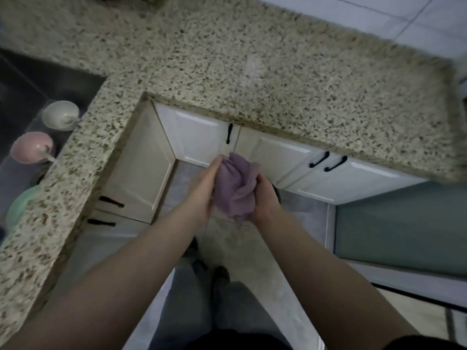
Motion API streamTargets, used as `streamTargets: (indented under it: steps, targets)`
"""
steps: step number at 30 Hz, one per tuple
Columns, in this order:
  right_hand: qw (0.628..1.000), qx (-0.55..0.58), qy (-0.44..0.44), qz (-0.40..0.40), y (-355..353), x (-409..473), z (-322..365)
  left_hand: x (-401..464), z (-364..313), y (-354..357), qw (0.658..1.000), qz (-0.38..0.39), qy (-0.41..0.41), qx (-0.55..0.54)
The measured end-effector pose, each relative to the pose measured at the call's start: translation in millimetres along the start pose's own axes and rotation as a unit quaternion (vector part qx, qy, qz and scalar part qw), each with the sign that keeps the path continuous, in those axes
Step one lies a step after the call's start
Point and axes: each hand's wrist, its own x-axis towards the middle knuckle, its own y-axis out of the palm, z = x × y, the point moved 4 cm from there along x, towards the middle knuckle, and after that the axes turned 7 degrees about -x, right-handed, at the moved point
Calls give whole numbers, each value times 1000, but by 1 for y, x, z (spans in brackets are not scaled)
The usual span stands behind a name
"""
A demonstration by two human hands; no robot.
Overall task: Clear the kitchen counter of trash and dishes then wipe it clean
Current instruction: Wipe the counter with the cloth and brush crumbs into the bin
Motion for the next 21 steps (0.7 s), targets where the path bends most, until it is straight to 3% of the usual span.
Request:
streamTargets:
  steps: [2,7,14,18,21]
  targets:
    - [1000,22,-2,-6,-10,9,11,19,1,7,998,-3,5,65]
    - [990,102,25,-96,-37,34,27,62,2,32,995,18,-28,99]
    - [970,163,-12,-178,-89,76,37,137,34,54,943,54,17,327]
    - [977,92,-1,-193,-133,105,17,184,70,65,927,45,40,369]
    - [963,49,24,-264,-169,129,-3,217,104,64,927,54,3,372]
